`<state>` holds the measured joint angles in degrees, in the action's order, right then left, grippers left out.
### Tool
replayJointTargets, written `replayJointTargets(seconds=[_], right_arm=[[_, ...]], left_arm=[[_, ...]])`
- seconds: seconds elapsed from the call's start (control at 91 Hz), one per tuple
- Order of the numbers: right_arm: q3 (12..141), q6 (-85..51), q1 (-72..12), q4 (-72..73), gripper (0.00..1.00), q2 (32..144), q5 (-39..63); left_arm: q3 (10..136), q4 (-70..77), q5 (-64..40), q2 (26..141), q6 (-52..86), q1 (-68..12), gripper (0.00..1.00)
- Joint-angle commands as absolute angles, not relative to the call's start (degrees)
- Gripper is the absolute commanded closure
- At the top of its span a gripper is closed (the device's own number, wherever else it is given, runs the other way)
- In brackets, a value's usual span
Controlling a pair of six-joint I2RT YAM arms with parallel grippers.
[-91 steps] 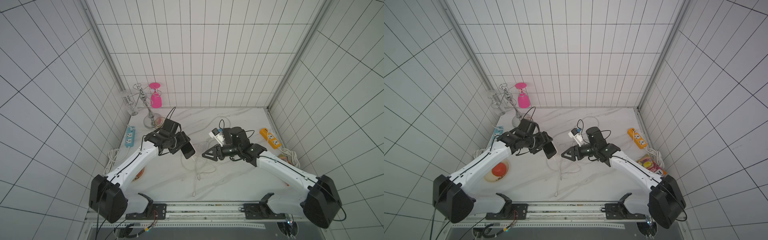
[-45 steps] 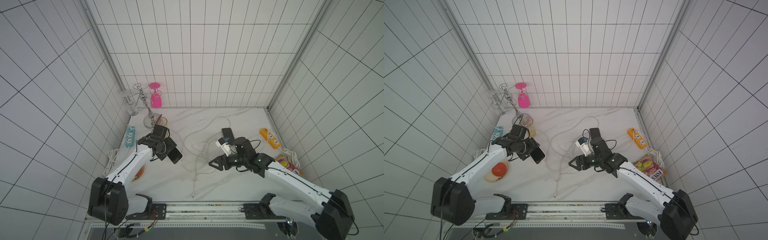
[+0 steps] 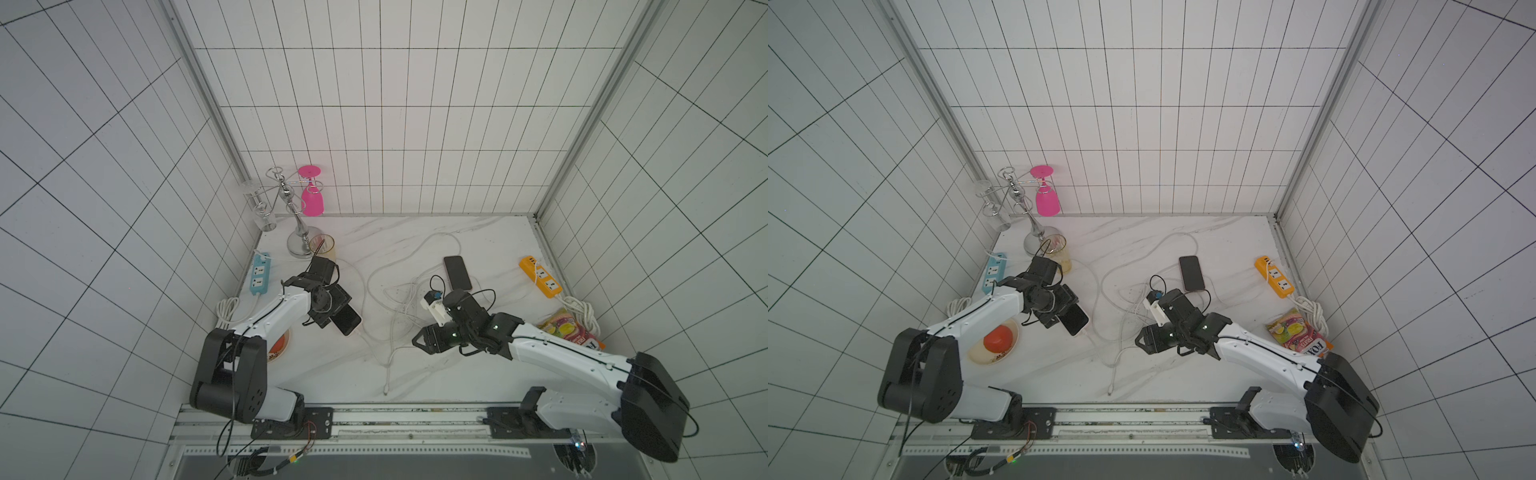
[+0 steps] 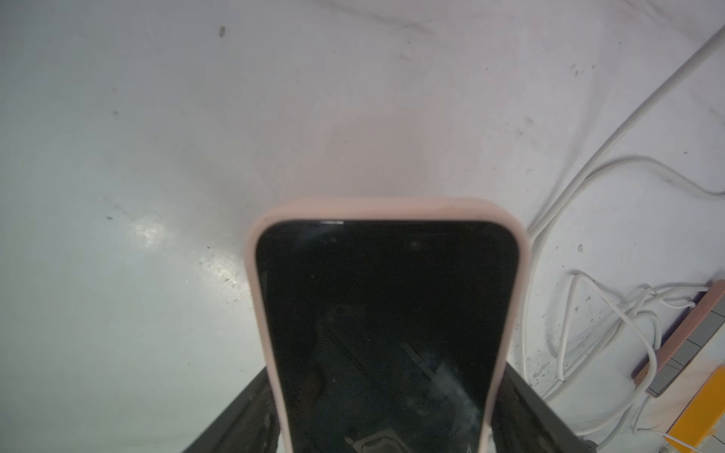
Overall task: Plug the charging cable into the phone
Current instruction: Place the phone at the center of the board.
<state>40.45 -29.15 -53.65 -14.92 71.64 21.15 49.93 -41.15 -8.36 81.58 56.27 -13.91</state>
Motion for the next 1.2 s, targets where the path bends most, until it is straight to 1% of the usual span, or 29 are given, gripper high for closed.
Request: replayJointTargets(seconds=[0.0, 0.187, 0.319, 0.363, 0.495, 0.561, 0.715, 0.88, 1.0, 1.187], right_arm=[[42.78, -30.59, -53.84, -13.10, 0.46, 75.42, 20.13], [48.97, -32.79, -54.19, -12.25, 0.56, 84.13, 20.42], [52.28, -33.07, -55.55, -12.31, 0.57, 89.17, 20.24], [52.93, -33.17, -56.03, -12.56, 0.56, 90.28, 20.13], [52.51, -32.83, -57.03, -12.43, 0.46, 91.05, 19.77], [51.71, -32.53, -57.17, -12.19, 0.43, 90.89, 20.42], [49.41, -34.19, -57.99, -13.03, 0.43, 88.35, 19.58], [45.86, -41.56, -59.96, -13.02, 0.43, 84.57, 16.12], [44.28, -46.78, -61.68, -10.91, 0.44, 84.61, 15.13], [45.29, -49.88, -63.01, -9.76, 0.42, 87.57, 11.21]], left_arm=[[49.11, -39.86, -8.54, 77.76, 54.08, -16.11, 1.00], [45.35, -40.25, -6.23, 73.64, 55.07, -20.50, 1.00], [43.82, -40.21, -5.87, 72.93, 55.29, -21.09, 1.00], [43.77, -40.17, -5.81, 73.17, 55.21, -21.09, 1.00], [43.60, -39.68, -5.91, 73.42, 55.20, -21.15, 1.00], [43.78, -39.55, -6.06, 73.65, 54.96, -21.16, 1.00], [43.83, -39.55, -6.05, 73.90, 54.76, -21.15, 1.00], [43.57, -39.31, -5.68, 73.83, 54.84, -21.18, 1.00], [43.58, -39.08, -5.33, 74.21, 55.01, -21.09, 1.00], [43.90, -39.11, -4.73, 75.41, 55.20, -21.09, 1.00]])
